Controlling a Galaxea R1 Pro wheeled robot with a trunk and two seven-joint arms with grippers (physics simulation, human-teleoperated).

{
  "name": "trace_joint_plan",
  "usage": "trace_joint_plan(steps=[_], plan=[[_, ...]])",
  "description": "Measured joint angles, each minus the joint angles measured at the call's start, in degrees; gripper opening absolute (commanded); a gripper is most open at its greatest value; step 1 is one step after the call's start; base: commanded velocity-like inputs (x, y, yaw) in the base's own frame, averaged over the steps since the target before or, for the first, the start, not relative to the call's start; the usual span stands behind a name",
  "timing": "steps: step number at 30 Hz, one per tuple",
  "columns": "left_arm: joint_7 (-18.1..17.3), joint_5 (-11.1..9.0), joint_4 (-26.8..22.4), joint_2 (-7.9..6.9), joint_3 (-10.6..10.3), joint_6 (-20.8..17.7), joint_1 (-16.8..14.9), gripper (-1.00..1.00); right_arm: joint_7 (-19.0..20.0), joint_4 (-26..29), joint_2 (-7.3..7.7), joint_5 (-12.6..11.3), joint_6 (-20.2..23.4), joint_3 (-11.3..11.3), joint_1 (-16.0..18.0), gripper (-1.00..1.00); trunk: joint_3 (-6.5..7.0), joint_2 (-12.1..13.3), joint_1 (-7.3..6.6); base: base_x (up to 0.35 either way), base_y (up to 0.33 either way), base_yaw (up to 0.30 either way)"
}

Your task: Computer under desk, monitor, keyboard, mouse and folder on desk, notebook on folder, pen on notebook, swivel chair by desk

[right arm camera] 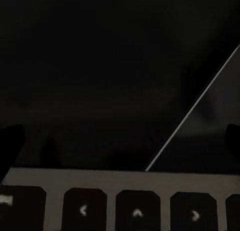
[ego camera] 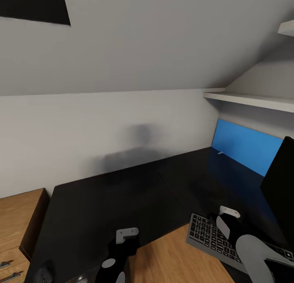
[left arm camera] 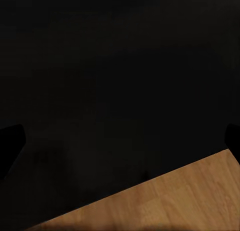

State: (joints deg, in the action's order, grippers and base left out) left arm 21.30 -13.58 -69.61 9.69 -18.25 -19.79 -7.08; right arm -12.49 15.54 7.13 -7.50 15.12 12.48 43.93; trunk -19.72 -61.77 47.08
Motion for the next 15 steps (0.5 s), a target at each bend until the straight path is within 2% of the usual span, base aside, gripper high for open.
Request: trace_joint_plan(steps=[4,9,12,15], plan=[[0.00,0.00,0.06,0.00,0.00,0.00,0.00,1.00,0.07,0.32,-0.05,-0.05,-0.34,0.13,-0.01,1.00,0.00,0.00,0.00,0.000,0.000,0.000],[0.00,-0.07,0.07,0.00,0.00,0.00,0.00,1.00,-0.02,0.75,-0.75,-0.08,-5.02,0.17,-0.06,1.00,0.00,0.00,0.00,0.000,0.000,0.000],[0.00,-0.04,0.08,0.00,0.00,0.00,0.00,1.00,-0.12,1.64,-1.98,0.01,-8.18,0.17,-0.11,1.00,0.00,0.00,0.00,0.000,0.000,0.000],[0.00,-0.01,0.08,0.00,0.00,0.00,0.00,1.00,-0.21,5.30,-3.69,0.31,-9.92,0.04,-0.44,1.00,0.00,0.00,0.00,0.000,0.000,0.000]])
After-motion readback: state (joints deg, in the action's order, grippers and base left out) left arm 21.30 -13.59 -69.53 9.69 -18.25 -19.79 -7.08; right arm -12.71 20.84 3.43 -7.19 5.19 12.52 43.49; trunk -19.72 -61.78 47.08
